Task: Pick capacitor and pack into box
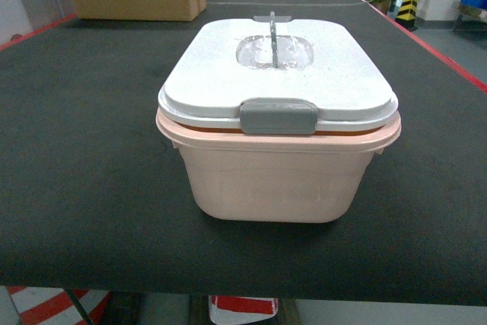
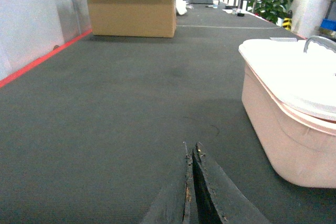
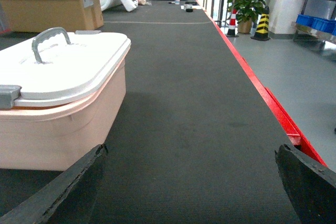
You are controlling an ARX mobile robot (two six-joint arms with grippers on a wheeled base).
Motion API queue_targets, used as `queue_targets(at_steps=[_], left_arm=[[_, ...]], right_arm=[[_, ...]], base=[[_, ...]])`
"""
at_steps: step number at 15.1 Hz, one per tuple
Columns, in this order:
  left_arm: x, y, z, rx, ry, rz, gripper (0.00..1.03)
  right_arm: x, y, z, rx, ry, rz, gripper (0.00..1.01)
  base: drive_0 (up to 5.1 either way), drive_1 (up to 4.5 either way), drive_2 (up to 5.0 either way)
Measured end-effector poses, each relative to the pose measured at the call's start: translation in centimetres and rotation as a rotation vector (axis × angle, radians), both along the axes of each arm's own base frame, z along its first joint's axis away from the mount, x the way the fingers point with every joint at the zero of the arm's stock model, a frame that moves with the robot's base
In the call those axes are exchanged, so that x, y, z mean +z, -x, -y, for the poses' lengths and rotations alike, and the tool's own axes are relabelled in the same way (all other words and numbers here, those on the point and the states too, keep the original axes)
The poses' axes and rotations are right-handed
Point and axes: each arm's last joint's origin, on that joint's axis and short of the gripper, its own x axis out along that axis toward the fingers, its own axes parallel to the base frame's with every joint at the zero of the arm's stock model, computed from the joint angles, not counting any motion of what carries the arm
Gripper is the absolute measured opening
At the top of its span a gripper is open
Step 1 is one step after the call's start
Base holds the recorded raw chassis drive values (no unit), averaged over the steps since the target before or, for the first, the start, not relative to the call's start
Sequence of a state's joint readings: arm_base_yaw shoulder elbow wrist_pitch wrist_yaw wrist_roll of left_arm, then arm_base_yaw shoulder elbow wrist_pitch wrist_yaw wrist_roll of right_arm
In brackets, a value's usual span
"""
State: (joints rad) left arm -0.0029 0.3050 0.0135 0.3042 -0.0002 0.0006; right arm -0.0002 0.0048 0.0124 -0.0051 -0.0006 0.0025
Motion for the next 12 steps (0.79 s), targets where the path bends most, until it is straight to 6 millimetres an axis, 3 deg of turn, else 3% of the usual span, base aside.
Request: queue_targets(at_steps=[8, 10, 12], left_arm=[[-0.4, 1.9, 0.0, 0.0, 0.0, -0.018, 0.02], [-0.4, 1.9, 0.0, 0.0, 0.0, -0.013, 0.21], [-0.4, 1.9, 0.0, 0.0, 0.0, -0.013, 0.28]], right_arm=[[0.0, 0.0, 0.0, -0.001, 0.0, 0.0, 0.98], [0.0, 0.0, 0.0, 0.0, 0.0, 0.0, 0.98], [0.0, 0.0, 0.0, 0.0, 0.0, 0.0, 0.98]], base=[[0.0, 0.0, 0.0], [0.0, 0.0, 0.0], [0.0, 0.0, 0.0]])
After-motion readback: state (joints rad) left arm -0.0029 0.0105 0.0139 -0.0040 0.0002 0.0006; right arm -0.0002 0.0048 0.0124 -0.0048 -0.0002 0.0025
